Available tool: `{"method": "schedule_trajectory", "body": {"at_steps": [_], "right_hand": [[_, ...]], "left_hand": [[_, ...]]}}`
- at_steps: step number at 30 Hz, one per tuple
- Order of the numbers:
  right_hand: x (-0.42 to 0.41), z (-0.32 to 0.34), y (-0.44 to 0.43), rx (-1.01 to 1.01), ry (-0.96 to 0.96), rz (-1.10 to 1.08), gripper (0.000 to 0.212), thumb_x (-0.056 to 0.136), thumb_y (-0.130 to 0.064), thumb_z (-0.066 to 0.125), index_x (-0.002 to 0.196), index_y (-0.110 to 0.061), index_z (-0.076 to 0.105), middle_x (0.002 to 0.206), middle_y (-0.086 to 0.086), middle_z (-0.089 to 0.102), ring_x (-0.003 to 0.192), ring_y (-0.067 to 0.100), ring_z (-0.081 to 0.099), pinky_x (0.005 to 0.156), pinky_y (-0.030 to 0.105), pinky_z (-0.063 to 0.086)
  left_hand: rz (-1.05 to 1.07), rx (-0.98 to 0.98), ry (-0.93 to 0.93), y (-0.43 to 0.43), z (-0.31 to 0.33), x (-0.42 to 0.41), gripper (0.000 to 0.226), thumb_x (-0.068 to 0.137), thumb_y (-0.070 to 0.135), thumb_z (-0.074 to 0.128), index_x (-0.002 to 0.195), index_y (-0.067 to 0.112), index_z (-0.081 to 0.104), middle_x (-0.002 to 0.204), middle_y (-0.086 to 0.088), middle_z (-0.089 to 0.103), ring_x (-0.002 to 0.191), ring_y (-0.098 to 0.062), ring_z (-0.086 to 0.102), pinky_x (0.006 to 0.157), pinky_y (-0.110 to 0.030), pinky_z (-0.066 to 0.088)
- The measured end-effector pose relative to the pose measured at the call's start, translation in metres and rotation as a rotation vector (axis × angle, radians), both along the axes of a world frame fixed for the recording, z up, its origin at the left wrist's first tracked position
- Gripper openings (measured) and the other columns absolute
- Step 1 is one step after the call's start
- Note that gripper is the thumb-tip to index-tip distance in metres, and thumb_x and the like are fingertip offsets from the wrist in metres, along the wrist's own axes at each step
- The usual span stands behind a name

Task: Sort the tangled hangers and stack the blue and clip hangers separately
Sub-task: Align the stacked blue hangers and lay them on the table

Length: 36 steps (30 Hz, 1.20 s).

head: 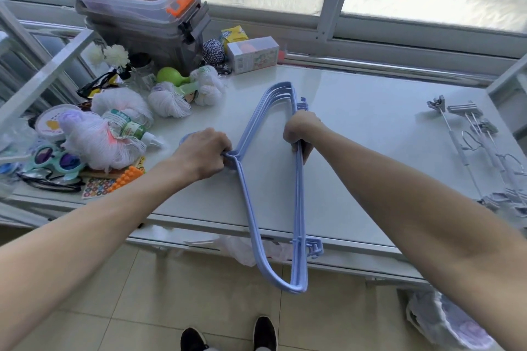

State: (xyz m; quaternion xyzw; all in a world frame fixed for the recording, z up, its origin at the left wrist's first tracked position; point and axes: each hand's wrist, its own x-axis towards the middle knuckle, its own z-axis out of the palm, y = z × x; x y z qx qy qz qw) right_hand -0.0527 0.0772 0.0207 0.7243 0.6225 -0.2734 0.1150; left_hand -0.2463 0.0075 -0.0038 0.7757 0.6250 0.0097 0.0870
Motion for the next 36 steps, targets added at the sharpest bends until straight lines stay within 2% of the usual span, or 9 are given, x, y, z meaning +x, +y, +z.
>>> {"method": "schedule_trajectory", "body": {"at_steps": [5,10,16,21,25,28,30,34,36], "right_hand": [[0.001,-0.002,0.004,-0.035,-0.011,-0.021,0.024,0.093,-0.003,0.046,0.099,0.004,0.069,0.092,0.014,0.076,0.092,0.022,0.073,0.093,0.031,0.054],[0.001,-0.003,0.008,-0.111,-0.062,-0.059,0.029,0.095,-0.005,0.042,0.114,0.007,0.060,0.055,0.012,0.070,0.039,0.017,0.066,0.087,0.025,0.056],[0.001,-0.003,0.010,-0.090,-0.065,-0.036,0.027,0.093,-0.005,0.046,0.114,0.009,0.056,0.056,0.009,0.070,0.047,0.016,0.067,0.090,0.026,0.055],[0.002,-0.004,0.010,-0.083,-0.057,-0.045,0.017,0.094,-0.002,0.044,0.092,0.014,0.048,0.049,0.013,0.067,0.033,0.015,0.062,0.086,0.026,0.056],[0.002,-0.007,0.009,-0.070,-0.026,-0.058,0.026,0.094,-0.002,0.046,0.115,0.014,0.048,0.052,0.014,0.068,0.038,0.018,0.065,0.080,0.026,0.057],[0.000,-0.008,0.009,-0.013,0.003,-0.076,0.030,0.091,-0.001,0.050,0.119,0.011,0.050,0.067,0.018,0.073,0.062,0.023,0.073,0.081,0.032,0.059],[-0.001,-0.009,0.009,0.009,0.009,-0.083,0.030,0.090,0.001,0.052,0.117,0.012,0.048,0.073,0.018,0.074,0.073,0.025,0.074,0.083,0.034,0.059],[-0.002,-0.010,0.009,0.039,0.024,-0.090,0.025,0.088,0.000,0.054,0.109,0.010,0.049,0.097,0.017,0.074,0.088,0.026,0.073,0.087,0.034,0.057],[-0.002,-0.009,0.009,0.030,0.015,-0.085,0.013,0.087,-0.001,0.055,0.094,0.009,0.051,0.100,0.013,0.075,0.096,0.023,0.071,0.090,0.032,0.056]], "left_hand": [[-0.081,-0.059,0.072,0.003,0.003,0.003,0.041,0.072,0.025,0.072,0.056,0.013,0.037,0.057,-0.001,0.037,0.062,-0.032,0.047,0.047,-0.028,0.027],[-0.064,-0.001,0.067,0.005,-0.004,0.005,0.044,0.076,0.016,0.067,0.054,0.011,0.029,0.064,-0.008,0.041,0.072,-0.038,0.055,0.051,-0.029,0.027],[-0.078,0.001,0.066,0.006,-0.006,0.006,0.041,0.074,0.018,0.065,0.055,0.013,0.030,0.063,-0.005,0.037,0.072,-0.037,0.055,0.054,-0.029,0.031],[-0.092,0.048,0.105,0.005,-0.008,0.007,0.041,0.073,0.015,0.063,0.055,0.017,0.027,0.063,-0.001,0.032,0.076,-0.035,0.057,0.056,-0.028,0.028],[-0.095,0.037,0.085,0.006,-0.011,0.003,0.040,0.074,0.015,0.063,0.055,0.017,0.028,0.067,-0.004,0.037,0.079,-0.036,0.059,0.056,-0.029,0.030],[-0.118,-0.008,0.059,0.009,-0.011,0.001,0.037,0.074,0.021,0.068,0.059,0.014,0.036,0.074,-0.010,0.050,0.082,-0.037,0.060,0.057,-0.030,0.034],[-0.133,-0.042,0.073,0.010,-0.009,0.002,0.035,0.070,0.026,0.074,0.064,0.013,0.043,0.078,-0.011,0.055,0.082,-0.036,0.061,0.057,-0.030,0.035],[-0.125,-0.002,0.058,0.009,-0.011,0.003,0.047,0.075,0.022,0.068,0.056,0.017,0.025,0.062,0.000,0.028,0.078,-0.038,0.058,0.056,-0.030,0.031],[-0.131,0.028,0.057,0.009,-0.013,0.002,0.046,0.076,0.021,0.065,0.055,0.017,0.024,0.062,-0.003,0.033,0.078,-0.038,0.058,0.056,-0.030,0.031]]}}
